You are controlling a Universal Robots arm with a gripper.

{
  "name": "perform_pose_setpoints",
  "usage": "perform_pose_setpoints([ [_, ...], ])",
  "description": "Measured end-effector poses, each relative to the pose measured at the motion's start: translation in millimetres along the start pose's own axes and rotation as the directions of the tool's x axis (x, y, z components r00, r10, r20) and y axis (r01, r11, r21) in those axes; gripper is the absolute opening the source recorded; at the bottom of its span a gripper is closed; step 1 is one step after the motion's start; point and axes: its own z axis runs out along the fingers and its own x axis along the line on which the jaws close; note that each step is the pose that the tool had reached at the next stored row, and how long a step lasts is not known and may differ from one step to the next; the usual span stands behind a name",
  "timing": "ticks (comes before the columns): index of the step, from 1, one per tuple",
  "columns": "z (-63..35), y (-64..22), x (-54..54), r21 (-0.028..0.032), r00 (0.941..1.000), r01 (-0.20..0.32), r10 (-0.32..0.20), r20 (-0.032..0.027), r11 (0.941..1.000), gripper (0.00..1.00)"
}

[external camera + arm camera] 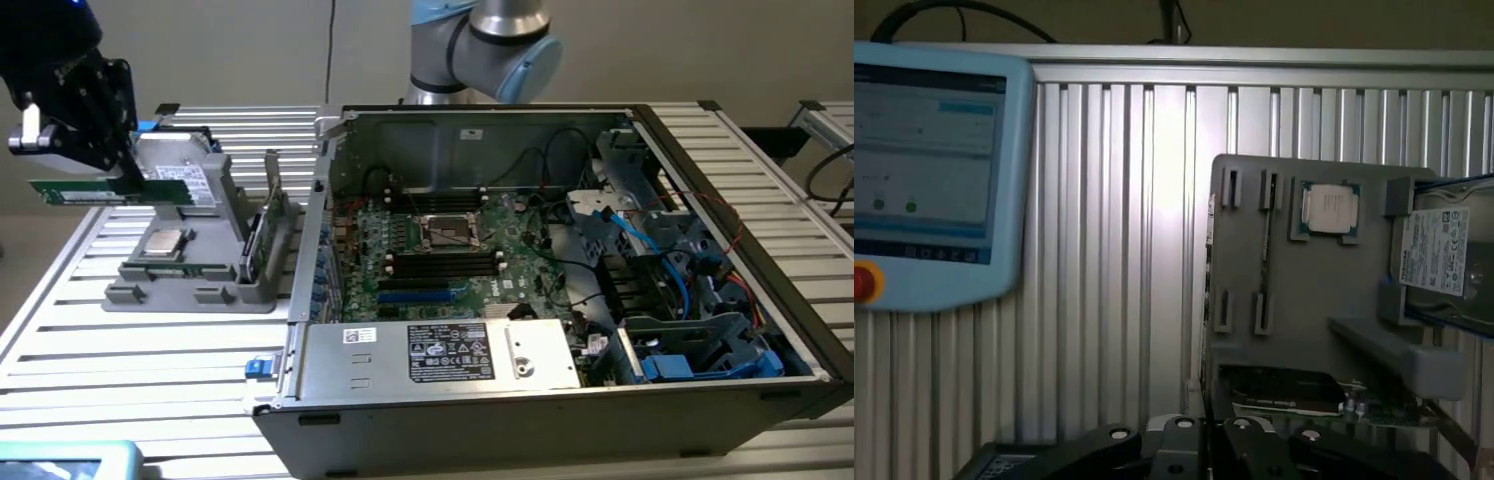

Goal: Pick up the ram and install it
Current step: 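Pick up the ram and move it above insertion slot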

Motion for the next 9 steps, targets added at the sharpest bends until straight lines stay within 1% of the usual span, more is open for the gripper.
perform_pose_setpoints([
  [5, -22.7, -17.5, 2.4, -0.0009, 1.0000, 0.002, -0.002, 0.0068, 1.0000, 0.14],
  [7, -30.9, -25.2, 3.2, -0.0015, 1.0000, 0.002, -0.002, 0.0080, 1.0000, 0.14],
  [9, -35.8, -33.9, 3.6, -0.0023, 1.0000, 0.003, -0.003, 0.0083, 1.0000, 0.14],
])
